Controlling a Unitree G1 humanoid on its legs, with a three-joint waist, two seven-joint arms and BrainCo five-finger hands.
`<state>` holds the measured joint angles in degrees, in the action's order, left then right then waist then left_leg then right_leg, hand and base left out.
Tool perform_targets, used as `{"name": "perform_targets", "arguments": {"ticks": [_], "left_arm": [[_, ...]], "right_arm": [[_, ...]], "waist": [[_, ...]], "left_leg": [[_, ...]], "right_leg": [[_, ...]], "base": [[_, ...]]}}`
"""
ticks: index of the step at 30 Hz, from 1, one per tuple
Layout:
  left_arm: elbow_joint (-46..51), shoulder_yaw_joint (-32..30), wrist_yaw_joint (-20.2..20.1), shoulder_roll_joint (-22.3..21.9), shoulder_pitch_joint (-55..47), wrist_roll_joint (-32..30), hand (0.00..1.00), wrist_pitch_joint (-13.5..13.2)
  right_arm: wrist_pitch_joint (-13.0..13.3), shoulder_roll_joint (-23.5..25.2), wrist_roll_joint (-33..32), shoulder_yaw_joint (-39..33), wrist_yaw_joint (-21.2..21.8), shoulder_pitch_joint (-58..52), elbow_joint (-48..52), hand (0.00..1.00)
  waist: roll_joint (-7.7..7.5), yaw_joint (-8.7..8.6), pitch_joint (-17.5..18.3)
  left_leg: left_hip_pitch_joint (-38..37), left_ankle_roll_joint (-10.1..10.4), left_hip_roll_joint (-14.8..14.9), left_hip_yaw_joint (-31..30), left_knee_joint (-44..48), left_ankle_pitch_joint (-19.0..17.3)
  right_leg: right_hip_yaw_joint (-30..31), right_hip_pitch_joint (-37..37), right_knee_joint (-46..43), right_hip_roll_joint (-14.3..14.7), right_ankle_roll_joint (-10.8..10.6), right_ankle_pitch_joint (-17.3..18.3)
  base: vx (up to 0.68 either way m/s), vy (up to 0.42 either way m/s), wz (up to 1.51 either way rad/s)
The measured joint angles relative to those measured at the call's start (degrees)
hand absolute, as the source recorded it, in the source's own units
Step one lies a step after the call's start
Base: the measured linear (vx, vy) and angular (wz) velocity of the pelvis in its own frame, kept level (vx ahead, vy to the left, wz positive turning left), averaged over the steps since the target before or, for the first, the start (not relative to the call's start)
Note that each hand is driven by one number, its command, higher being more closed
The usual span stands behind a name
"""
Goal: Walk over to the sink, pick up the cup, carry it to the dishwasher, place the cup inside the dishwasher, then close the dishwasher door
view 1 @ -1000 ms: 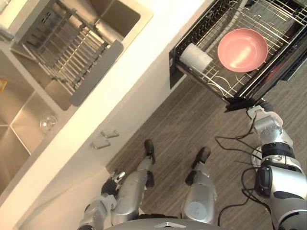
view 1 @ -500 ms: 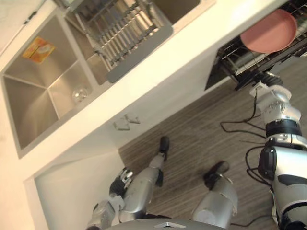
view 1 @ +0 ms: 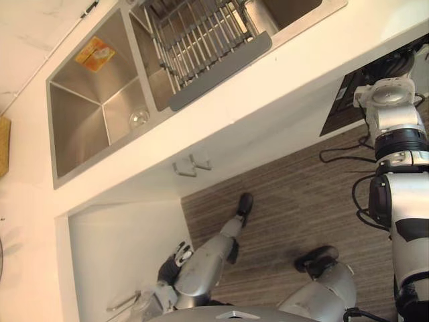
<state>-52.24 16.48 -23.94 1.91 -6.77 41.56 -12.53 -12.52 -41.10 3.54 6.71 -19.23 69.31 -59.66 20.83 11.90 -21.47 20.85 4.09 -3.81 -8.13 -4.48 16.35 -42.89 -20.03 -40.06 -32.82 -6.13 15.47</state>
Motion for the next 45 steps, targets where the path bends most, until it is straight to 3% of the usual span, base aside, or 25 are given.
{"name": "perform_targets", "arguments": {"ticks": [2,5,9,11,15,17,18,19,20,22,23,24,26,27,28,29,30,31,32,33,34,35,38,41,45], "left_arm": [[0.2,0.0,-0.4,0.1,-0.6,1.2,0.0,-0.2],[1.0,-0.1,-1.0,0.2,-2.1,3.3,0.0,-1.1],[1.3,-2.0,-1.3,1.1,-4.3,4.5,0.0,-2.3],[1.6,-3.4,-1.4,1.6,-4.5,4.5,0.0,-2.2],[3.9,-9.0,-1.4,1.5,-5.2,4.3,0.0,-1.4],[3.5,-13.3,-1.4,1.6,-5.3,3.4,0.0,-0.1],[2.8,-14.4,-1.4,1.7,-5.3,2.9,0.0,0.2],[1.2,-16.0,-1.3,2.1,-5.3,1.7,0.0,0.4],[-0.5,-17.6,-1.4,2.3,-5.3,0.8,0.0,0.7],[-2.1,-18.9,-1.2,3.1,-5.4,-1.2,0.0,1.6],[-3.1,-18.9,-0.6,4.1,-5.3,-3.2,0.0,2.4],[-3.3,-18.9,-0.1,4.6,-5.1,-3.9,0.0,2.6],[-4.3,-21.0,1.5,4.5,-2.8,-6.0,0.0,3.2],[-5.0,-22.4,2.3,4.1,-0.8,-6.8,0.0,3.8],[-5.1,-23.3,2.6,4.1,-0.1,-7.1,0.0,4.3],[-5.8,-25.5,3.6,4.1,2.0,-7.9,0.0,5.1],[-6.0,-26.9,4.5,2.9,4.1,-8.9,0.0,5.9],[-5.7,-27.5,4.6,1.8,4.4,-9.2,0.0,6.2],[-6.4,-29.9,5.3,-0.7,4.0,-9.3,0.0,6.8],[-6.3,-30.7,5.2,-1.8,3.6,-9.3,0.0,7.4],[-6.2,-33.2,5.2,-1.8,3.1,-10.2,0.0,8.4],[-5.6,-34.6,5.0,-1.0,2.7,-10.4,0.0,8.5],[-6.2,-35.6,5.9,-0.7,2.1,-10.5,0.0,8.7],[-7.1,-35.7,6.3,-1.2,1.7,-10.4,0.0,9.0],[-7.4,-36.7,6.3,-2.9,1.0,-10.5,0.0,9.5]], "right_arm": [[-1.4,0.4,0.9,-0.3,-0.1,-0.1,1.1,0.0],[-3.4,2.2,0.9,-6.5,-0.9,-8.7,13.5,0.0],[-2.8,11.8,0.3,-11.4,0.3,-27.0,33.8,0.0],[-2.1,16.6,0.2,-12.6,0.5,-34.5,35.6,0.0],[-0.8,20.4,-3.9,-17.2,1.9,-45.5,28.7,0.0],[2.8,21.0,-8.2,-21.5,3.6,-50.6,19.2,0.0],[4.3,21.4,-9.1,-22.8,4.2,-51.9,16.8,0.0],[7.8,22.7,-11.2,-24.9,5.8,-55.1,12.4,0.0],[10.6,23.5,-12.7,-26.1,8.3,-58.4,8.2,0.0],[14.3,25.1,-13.9,-28.1,12.0,-62.0,4.4,0.0],[16.2,28.6,-15.5,-29.7,14.1,-65.7,2.8,0.0],[16.5,30.2,-15.6,-30.1,14.7,-67.0,2.1,0.0],[16.5,34.9,-17.3,-30.4,15.5,-70.2,0.0,0.0],[16.4,36.8,-17.2,-30.4,15.5,-71.2,-0.1,0.0],[16.4,37.7,-17.2,-30.5,15.5,-71.6,0.0,0.0],[16.4,39.8,-17.1,-32.5,15.4,-72.1,0.3,0.0],[16.2,40.5,-16.6,-35.4,15.4,-73.9,0.8,0.0],[16.2,40.5,-16.6,-35.9,15.3,-74.8,1.0,0.0],[16.2,39.9,-16.6,-36.3,15.5,-77.4,3.5,0.0],[16.3,39.7,-16.5,-36.4,15.5,-78.1,5.4,0.0],[15.6,40.4,-15.3,-36.2,15.5,-78.5,5.0,0.0],[15.1,42.2,-14.4,-35.3,15.5,-79.1,4.7,0.0],[14.8,42.8,-12.7,-33.7,15.6,-77.7,4.7,0.0],[14.9,42.9,-12.1,-32.4,16.6,-76.4,4.6,0.0],[14.4,41.9,-12.1,-32.6,17.7,-76.5,4.7,0.0]], "waist": [[-0.04,-0.23,0.0],[-0.38,-0.84,-0.3],[-3.05,-4.06,-2.4],[-4.45,-5.62,-3.4],[-8.01,-6.18,-5.9],[-11.96,-6.19,-5.6],[-13.07,-6.21,-5.2],[-15.21,-6.53,-3.9],[-16.77,-6.54,-2.1],[-18.13,-6.8,-0.2],[-19.28,-7.46,1.3],[-18.99,-7.93,1.7],[-19.79,-9.17,3.0],[-20.22,-9.08,3.3],[-21.19,-9.06,3.8],[-22.67,-9.76,4.4],[-23.82,-9.74,5.3],[-22.54,-9.23,5.6],[-19.25,-9.47,7.0],[-17.66,-9.86,7.8],[-18.62,-10.28,8.8],[-22.1,-9.3,10.4],[-23.26,-7.94,13.1],[-22.77,-7.39,13.8],[-20.55,-7.79,14.4]], "left_leg": [[-0.1,0.0,0.3,0.2,0.0,0.0],[-1.5,0.4,1.3,0.6,0.0,-0.5],[-5.9,0.5,3.6,3.4,0.0,-2.7],[-7.2,0.7,4.2,3.6,0.0,-3.4],[-9.2,1.0,5.7,3.3,0.0,-4.1],[-10.6,0.8,5.6,2.6,0.0,-5.2],[-11.0,0.6,5.4,2.2,0.0,-5.4],[-11.7,0.0,4.9,1.7,0.0,-5.9],[-12.4,-0.4,4.5,1.3,0.0,-6.8],[-14.1,-0.9,4.3,0.0,0.0,-7.9],[-15.7,-1.8,4.3,-2.7,0.0,-8.5],[-15.8,-1.9,4.8,-3.9,0.0,-8.7],[-15.9,-2.2,5.3,-9.1,0.0,-8.5],[-15.9,-2.1,5.0,-11.0,0.0,-8.7],[-15.7,-1.9,4.4,-11.5,0.0,-9.1],[-14.9,-2.5,2.3,-7.9,1.7,-10.9],[-9.9,-5.7,1.3,6.9,17.3,-17.8],[-9.8,-6.5,1.6,10.9,23.9,-21.5],[-12.9,-7.8,2.7,12.6,27.6,-27.1],[-14.6,-7.3,4.4,12.1,26.4,-30.8],[-16.9,-6.8,3.7,10.3,26.1,-31.6],[-17.8,-6.4,2.7,9.3,25.8,-31.3],[-20.0,-5.2,4.0,6.8,23.0,-30.5],[-23.4,-5.0,4.1,6.9,19.0,-28.1],[-27.2,-5.0,4.4,6.9,13.5,-25.3]], "right_leg": [[0.0,0.1,0.5,0.5,0.1,-0.1],[0.1,1.9,2.6,2.2,0.0,-0.9],[1.3,6.3,7.9,6.3,-0.3,-2.5],[1.4,7.9,9.4,7.5,-0.4,-2.8],[0.6,11.6,14.1,10.8,-0.7,-4.7],[-0.5,14.7,16.6,12.0,-1.3,-6.0],[-0.5,15.4,16.9,11.8,-1.5,-6.4],[-0.2,16.4,16.6,11.5,-1.2,-7.2],[0.4,16.5,14.8,10.9,0.3,-8.5],[4.9,16.6,12.3,11.1,2.5,-10.7],[11.1,16.5,9.9,12.3,2.4,-12.4],[13.5,16.5,10.3,13.8,1.4,-10.7],[19.6,17.1,16.9,21.6,1.0,-4.3],[22.1,16.9,22.2,25.0,1.6,-2.9],[23.5,17.0,25.3,26.1,1.8,-2.5],[24.4,17.7,28.7,26.2,2.9,-4.8],[20.3,18.6,25.7,23.0,0.6,-5.4],[21.0,18.6,21.4,22.2,0.1,-4.8],[25.4,15.1,7.8,23.4,0.1,-5.3],[28.0,12.3,1.7,24.3,0.2,-4.8],[33.4,12.2,4.3,25.1,1.0,-3.0],[34.4,12.6,11.8,24.9,1.1,-7.2],[32.5,16.5,16.4,26.0,1.8,-8.0],[32.3,19.3,19.2,26.3,2.4,-9.2],[31.2,21.7,21.8,26.6,2.3,-11.6]], "base": [[-0.03,-0.087,-0.06],[-0.01,-0.097,-0.15],[0.02,-0.059,-0.38],[0.01,-0.056,-0.21],[0.01,-0.064,-0.06],[0.06,-0.039,0.13],[0.08,-0.004,0.28],[0.1,0.031,0.3],[0.11,0.05,0.34],[0.15,0.077,0.36],[0.16,0.045,0.57],[0.13,-0.066,0.82],[0.06,-0.182,1.05],[0.01,-0.187,1.01],[-0.05,-0.171,1.16],[-0.01,-0.107,1.55],[0.1,-0.07,1.55],[0.18,0.018,1.31],[0.14,0.033,0.84],[0.06,-0.005,1.19],[0.1,-0.112,1.08],[0.19,-0.19,1.01],[0.16,-0.12,0.33],[0.12,-0.046,0.04],[0.04,0.002,0.03]]}}
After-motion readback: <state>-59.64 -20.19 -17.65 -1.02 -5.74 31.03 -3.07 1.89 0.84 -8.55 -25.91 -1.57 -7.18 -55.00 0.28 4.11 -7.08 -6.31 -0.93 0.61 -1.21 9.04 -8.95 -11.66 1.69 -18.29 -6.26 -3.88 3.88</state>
